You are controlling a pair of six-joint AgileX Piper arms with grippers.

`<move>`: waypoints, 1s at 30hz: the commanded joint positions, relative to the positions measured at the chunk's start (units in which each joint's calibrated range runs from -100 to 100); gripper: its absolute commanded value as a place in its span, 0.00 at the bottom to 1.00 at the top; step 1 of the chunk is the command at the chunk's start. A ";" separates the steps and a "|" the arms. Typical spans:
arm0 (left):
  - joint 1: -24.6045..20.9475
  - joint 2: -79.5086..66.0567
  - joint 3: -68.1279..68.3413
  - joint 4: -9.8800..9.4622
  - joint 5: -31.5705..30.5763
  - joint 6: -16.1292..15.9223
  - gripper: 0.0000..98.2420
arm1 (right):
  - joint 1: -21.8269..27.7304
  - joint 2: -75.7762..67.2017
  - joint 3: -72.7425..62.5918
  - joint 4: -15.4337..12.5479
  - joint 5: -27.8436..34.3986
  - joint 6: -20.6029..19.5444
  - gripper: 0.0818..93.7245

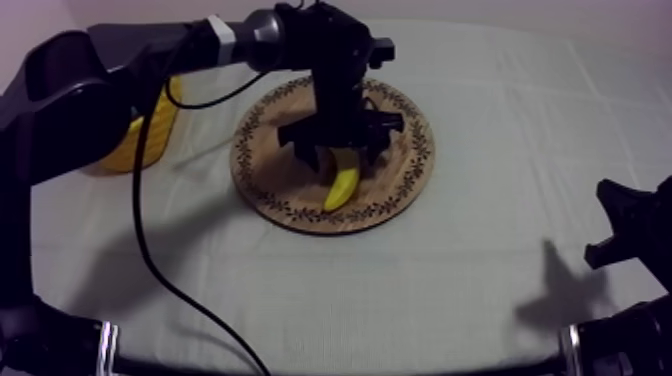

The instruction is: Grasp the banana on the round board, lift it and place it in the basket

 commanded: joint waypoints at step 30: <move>-0.31 3.03 -4.63 1.07 2.60 -3.15 0.17 | 0.00 0.00 -0.03 0.01 0.02 0.01 0.00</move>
